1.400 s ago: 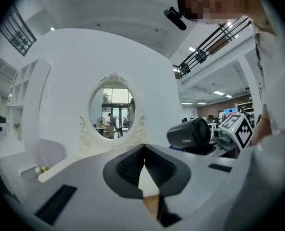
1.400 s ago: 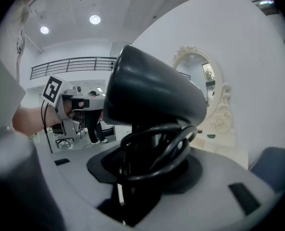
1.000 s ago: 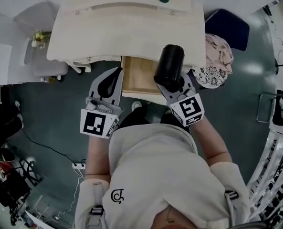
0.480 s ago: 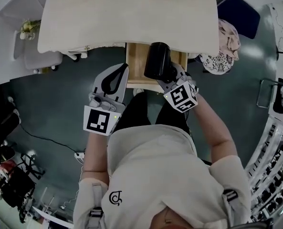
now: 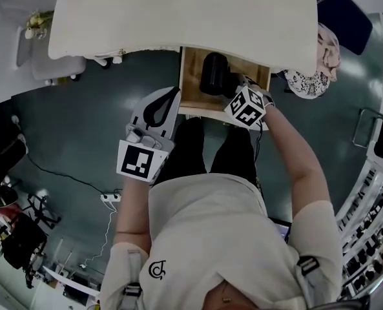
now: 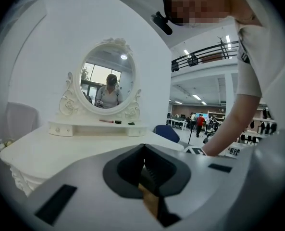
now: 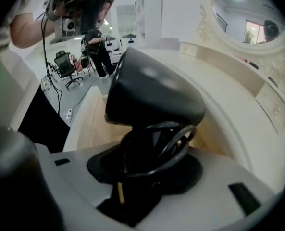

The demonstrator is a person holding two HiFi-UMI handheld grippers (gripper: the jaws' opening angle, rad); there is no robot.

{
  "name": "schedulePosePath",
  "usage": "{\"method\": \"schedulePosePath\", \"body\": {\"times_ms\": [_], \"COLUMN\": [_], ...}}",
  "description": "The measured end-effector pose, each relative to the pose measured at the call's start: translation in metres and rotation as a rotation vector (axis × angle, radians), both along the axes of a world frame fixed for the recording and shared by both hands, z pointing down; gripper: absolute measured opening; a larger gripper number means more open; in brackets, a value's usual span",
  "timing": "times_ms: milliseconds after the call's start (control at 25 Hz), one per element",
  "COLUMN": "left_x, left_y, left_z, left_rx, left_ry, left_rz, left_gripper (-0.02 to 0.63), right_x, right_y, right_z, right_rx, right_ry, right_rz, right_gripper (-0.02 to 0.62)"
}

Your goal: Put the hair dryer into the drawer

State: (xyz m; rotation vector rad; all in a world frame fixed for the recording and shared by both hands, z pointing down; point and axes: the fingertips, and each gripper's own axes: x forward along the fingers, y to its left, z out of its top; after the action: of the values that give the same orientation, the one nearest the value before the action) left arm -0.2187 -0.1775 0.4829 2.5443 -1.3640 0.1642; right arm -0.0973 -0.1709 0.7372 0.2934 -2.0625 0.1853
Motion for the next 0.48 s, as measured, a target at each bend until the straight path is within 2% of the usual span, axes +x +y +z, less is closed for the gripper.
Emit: {"method": "schedulePosePath", "body": {"times_ms": [320,480], "left_x": [-0.008,-0.005], "left_y": [0.000,0.003], "left_z": [0.025,0.036], "left_rx": [-0.040,-0.064], "left_ry": [-0.019,-0.009], "left_rz": [-0.010,0.008], "left_gripper": [0.012,0.012], "right_x": [0.002,-0.004], "right_y": [0.004,0.015], "right_z": [0.043,0.055], "right_rx": [-0.058,-0.117], "right_ry": [0.098,0.134], "right_rz": [-0.035,-0.040], "right_gripper": [0.204,0.207]}}
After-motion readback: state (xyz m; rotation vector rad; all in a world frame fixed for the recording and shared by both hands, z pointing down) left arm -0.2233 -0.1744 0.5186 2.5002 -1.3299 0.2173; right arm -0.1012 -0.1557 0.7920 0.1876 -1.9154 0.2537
